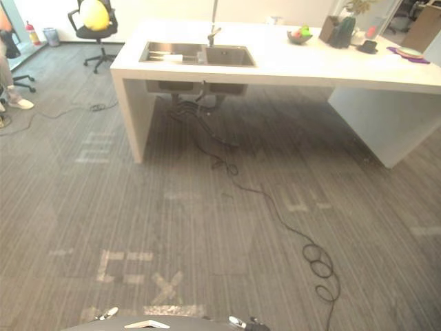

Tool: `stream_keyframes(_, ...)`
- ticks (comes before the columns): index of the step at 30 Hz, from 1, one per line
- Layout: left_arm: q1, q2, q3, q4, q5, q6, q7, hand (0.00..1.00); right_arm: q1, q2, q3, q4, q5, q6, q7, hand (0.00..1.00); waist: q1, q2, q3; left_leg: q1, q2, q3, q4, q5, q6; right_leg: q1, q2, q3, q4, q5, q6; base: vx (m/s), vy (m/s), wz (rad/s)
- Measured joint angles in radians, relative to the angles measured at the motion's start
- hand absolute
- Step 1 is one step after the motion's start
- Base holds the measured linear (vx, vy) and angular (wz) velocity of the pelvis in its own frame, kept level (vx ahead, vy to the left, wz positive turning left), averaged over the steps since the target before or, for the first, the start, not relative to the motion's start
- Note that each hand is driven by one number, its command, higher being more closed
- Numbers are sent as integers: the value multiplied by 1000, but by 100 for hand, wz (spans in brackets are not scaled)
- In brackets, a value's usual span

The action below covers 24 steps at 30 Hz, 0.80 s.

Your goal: Walk over to the sink, pick up the cup, carry it to the dishwasher, place the cup inside the dishwasher, then close the dishwasher door

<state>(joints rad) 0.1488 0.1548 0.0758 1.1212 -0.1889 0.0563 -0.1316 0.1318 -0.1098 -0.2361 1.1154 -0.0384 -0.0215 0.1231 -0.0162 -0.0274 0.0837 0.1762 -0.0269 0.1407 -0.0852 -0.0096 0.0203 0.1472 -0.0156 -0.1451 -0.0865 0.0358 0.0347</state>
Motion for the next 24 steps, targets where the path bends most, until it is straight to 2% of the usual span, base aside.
stream_keyframes(7, 0, 0, 0, -2, 17, -3, -5, 0, 0, 0, 7, 0, -7, -23, 0, 0, 0, 0, 0, 1, 0, 1, 0, 0, 0, 1, 0, 1, 0, 0, 0, 0, 0, 0)
stream_keyframes(24, 5, -2, 1, -2, 17, -35, -5, 0, 1, -3, 19, 0, -5, -28, 1, 0, 1, 1, 1, 3, 0, 1, 0, 0, 0, 6, 0, 0, 0, 2, -2, 0, 0, 0)
